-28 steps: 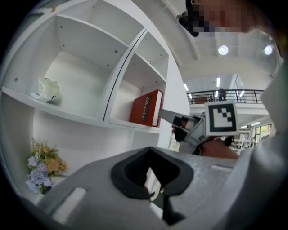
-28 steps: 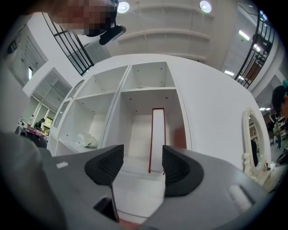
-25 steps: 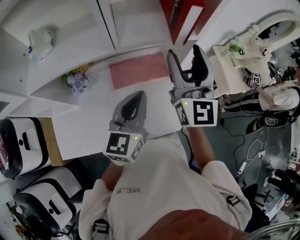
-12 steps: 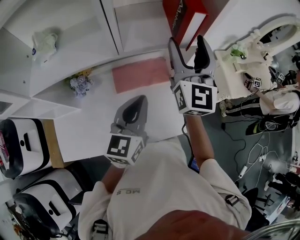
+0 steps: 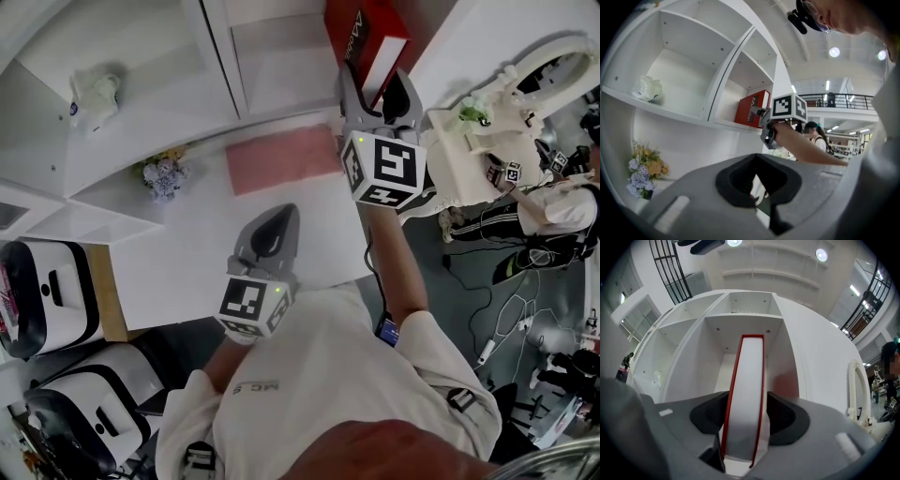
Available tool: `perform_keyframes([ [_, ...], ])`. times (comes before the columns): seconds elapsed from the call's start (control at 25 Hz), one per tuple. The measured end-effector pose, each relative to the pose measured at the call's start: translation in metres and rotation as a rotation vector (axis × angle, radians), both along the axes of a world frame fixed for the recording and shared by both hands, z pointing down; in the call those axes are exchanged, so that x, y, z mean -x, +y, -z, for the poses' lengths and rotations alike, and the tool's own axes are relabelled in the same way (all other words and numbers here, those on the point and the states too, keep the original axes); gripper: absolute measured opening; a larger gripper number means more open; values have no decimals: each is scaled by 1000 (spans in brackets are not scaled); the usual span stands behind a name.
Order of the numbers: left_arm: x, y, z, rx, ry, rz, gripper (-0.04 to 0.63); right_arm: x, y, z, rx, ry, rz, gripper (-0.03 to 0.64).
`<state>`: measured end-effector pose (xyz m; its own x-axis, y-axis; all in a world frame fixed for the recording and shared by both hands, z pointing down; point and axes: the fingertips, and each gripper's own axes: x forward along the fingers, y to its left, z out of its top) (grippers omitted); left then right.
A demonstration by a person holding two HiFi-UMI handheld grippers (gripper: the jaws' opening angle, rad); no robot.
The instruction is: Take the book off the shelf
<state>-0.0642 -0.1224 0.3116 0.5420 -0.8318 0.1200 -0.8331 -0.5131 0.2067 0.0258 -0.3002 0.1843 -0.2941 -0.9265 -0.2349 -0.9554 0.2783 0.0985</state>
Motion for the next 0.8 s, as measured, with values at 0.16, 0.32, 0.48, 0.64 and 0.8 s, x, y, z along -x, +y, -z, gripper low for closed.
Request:
perform_keyframes([
  [0.16, 0, 1, -1, 7, 2, -3, 2, -3, -9, -3, 43, -22, -13, 176],
  [0.32, -1, 4, 0, 11, 2, -2, 2, -8, -10, 1, 65, -38, -18, 172],
  [0.48, -3, 3, -5, 13, 2, -9, 2, -13, -8, -6, 88, -51, 10, 167],
  [0.64, -8, 0, -9, 13, 5, -17, 2, -22, -5, -12, 98, -55, 24, 167],
  [0.8, -9, 5, -3, 19, 4, -23, 2, -25, 12, -5, 95, -49, 30, 167],
])
